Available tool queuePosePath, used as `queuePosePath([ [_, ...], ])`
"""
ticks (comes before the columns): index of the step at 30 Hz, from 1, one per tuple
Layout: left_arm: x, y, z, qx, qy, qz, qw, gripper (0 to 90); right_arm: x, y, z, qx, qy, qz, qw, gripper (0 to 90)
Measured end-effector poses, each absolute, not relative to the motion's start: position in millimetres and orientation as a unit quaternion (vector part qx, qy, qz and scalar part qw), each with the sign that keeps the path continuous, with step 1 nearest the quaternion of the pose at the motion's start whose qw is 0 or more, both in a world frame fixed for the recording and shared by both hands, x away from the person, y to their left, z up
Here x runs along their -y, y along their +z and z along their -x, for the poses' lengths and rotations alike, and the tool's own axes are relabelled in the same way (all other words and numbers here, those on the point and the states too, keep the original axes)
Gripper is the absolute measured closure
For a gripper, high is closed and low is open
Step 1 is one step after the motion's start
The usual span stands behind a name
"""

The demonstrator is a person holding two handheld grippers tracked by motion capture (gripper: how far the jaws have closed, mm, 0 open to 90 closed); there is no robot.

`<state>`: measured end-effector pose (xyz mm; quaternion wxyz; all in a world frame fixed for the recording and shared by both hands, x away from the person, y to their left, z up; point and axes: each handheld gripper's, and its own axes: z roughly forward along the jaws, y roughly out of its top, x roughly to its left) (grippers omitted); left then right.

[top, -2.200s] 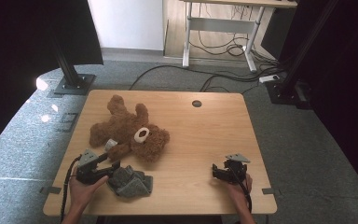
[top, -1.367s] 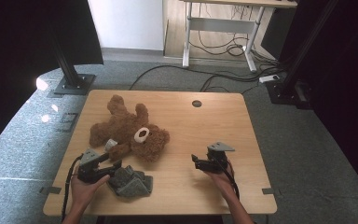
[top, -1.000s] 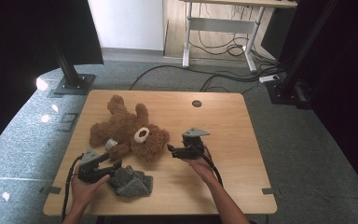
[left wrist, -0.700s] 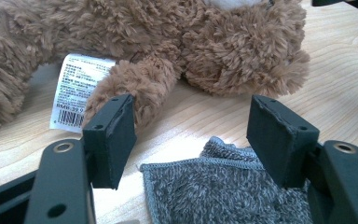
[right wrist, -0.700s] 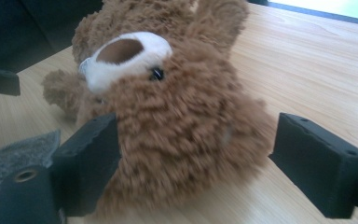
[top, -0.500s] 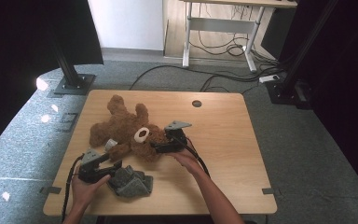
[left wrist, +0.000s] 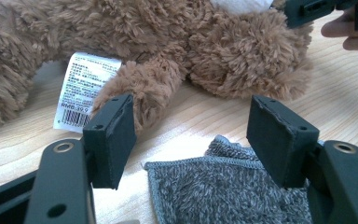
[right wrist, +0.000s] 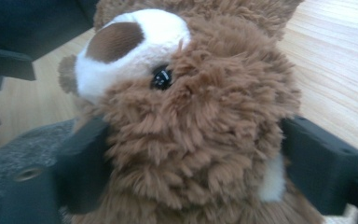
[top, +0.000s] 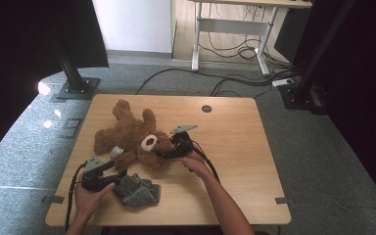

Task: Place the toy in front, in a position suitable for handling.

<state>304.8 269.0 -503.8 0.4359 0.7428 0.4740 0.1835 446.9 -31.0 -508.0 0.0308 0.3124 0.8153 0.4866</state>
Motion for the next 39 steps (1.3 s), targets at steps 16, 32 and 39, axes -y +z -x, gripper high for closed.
queuePosePath([
  [16, -266, -504, -311, -0.479, 0.174, -0.741, 0.438, 32.2, 44, -511, -431, -0.804, 0.492, -0.329, 0.051, 43.9],
  [32, -254, -502, -318, -0.469, 0.166, -0.751, 0.435, 32.2, 79, -514, -406, -0.785, 0.507, -0.346, 0.084, 47.2],
  [39, -246, -502, -320, -0.462, 0.163, -0.757, 0.432, 32.1, 120, -516, -389, -0.766, 0.515, -0.373, 0.093, 47.2],
])
